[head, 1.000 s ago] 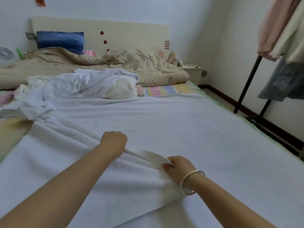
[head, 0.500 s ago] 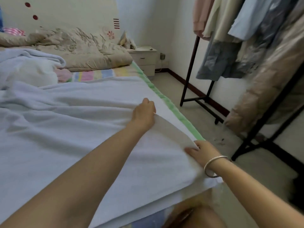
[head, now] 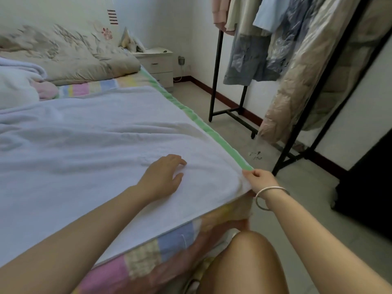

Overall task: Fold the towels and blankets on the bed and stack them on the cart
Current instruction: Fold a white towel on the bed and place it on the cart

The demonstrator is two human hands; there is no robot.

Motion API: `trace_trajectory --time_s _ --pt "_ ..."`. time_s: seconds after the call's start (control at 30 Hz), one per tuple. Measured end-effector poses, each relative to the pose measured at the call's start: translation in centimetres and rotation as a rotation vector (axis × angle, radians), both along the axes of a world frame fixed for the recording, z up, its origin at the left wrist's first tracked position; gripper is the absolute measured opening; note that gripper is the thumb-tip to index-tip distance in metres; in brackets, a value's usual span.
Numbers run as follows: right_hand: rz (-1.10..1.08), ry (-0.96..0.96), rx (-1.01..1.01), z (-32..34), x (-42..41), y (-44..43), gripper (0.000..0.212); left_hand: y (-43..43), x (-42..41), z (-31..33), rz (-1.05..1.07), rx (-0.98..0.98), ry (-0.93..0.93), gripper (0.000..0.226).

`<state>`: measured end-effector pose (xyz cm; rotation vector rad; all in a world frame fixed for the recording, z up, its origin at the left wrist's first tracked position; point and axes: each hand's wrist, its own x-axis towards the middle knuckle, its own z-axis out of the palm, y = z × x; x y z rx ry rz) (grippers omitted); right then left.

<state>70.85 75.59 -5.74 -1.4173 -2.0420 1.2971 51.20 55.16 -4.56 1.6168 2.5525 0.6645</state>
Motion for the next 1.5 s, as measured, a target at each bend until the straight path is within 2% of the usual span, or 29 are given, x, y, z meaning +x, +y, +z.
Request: trace_trajectory --time_s 0.17,0.27,0.33,0.47,0.67,0.77,0.93,1.07,1.27,1.4,1.5 --pt "-0.022 0.029 -0.036 -0.9 1.3 -0.7 0.032 0.4 3.2 0.2 -0.072 0.064 -0.012 0.030" --pt "0.025 0.016 -0.101 -0.2 1.0 -0.1 0.037 2.2 4.5 -0.2 -0.117 0.078 -0.001 0.027" --pt "0.060 -0.023 -0.125 -0.1 0.9 0.4 0.046 3.9 4.6 -0.3 -0.116 0.070 0.008 0.026" --pt "0.185 -0.148 -0.190 0.3 1.2 1.6 0.039 8.8 3.3 -0.1 -0.096 0.046 0.051 0.026" --pt "0.306 -0.270 -0.294 0.7 1.4 3.0 0.042 12.4 3.0 -1.2 -0.115 0.055 0.109 0.027" --pt "0.323 -0.217 -0.312 0.4 1.4 2.9 0.035 11.4 3.2 -2.5 -0.110 0.086 0.117 0.041" --pt "0.248 -0.033 -0.365 -1.0 1.7 2.6 0.026 8.9 4.5 -3.0 -0.096 0.136 -0.050 0.045" --pt "0.194 0.125 -0.411 -1.9 1.6 2.2 0.019 6.3 5.9 -3.1 -0.076 0.083 -0.010 0.055" --pt "0.253 0.135 -0.009 -2.0 2.7 2.5 0.017 6.4 7.1 -2.7 -0.044 -0.073 0.115 0.061" --pt "0.314 -0.155 0.339 -2.1 2.6 1.3 0.015 4.7 7.7 -2.6 0.009 -0.132 0.174 0.064" --pt "0.337 -0.161 0.708 -1.5 1.2 -0.8 0.045 0.0 7.4 -2.6 0.162 -0.158 0.184 0.066"
